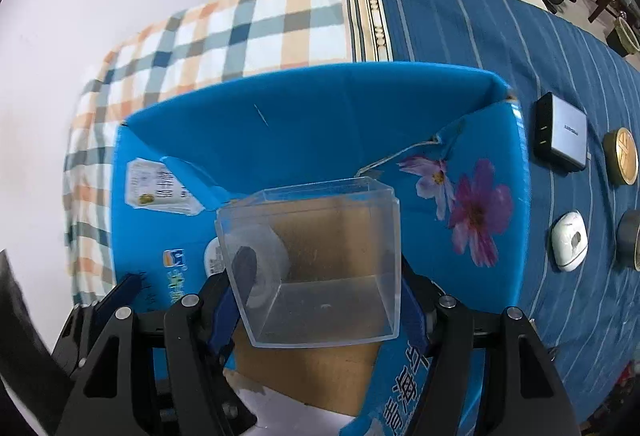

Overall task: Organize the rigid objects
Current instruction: 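Lower and release the plastic box with the right tool while the left tool releases the cream jar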

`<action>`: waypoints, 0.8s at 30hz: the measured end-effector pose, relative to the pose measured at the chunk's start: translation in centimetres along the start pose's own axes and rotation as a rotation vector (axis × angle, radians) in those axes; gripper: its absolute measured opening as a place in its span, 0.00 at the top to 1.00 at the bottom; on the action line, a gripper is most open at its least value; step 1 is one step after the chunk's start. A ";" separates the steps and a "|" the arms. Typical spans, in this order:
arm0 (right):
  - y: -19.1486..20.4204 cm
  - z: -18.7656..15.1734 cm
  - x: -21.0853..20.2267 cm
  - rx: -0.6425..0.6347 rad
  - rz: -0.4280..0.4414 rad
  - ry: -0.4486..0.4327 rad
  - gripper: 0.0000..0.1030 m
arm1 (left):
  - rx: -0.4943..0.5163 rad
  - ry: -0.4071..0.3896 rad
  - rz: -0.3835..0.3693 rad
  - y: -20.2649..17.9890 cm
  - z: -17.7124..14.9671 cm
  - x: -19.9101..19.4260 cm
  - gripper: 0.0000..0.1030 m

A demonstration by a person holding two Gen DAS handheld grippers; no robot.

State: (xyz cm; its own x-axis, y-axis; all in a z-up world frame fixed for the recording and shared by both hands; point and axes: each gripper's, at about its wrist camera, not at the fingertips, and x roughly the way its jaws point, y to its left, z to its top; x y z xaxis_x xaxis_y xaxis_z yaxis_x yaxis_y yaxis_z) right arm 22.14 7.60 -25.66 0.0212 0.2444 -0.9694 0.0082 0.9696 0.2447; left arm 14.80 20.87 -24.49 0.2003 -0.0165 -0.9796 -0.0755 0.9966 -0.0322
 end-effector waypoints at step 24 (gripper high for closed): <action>0.9 2.0 4.6 0.004 -0.050 0.108 0.28 | -0.096 0.036 -0.085 0.3 -0.6 0.9 0.00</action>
State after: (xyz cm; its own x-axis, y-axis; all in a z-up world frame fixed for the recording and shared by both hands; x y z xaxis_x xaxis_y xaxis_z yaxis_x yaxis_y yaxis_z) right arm 24.22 9.53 -29.91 -0.0875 0.1964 -0.9766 0.0104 0.9805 0.1963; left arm 14.37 21.13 -25.48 0.1744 -0.1053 -0.9790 -0.1529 0.9793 -0.1325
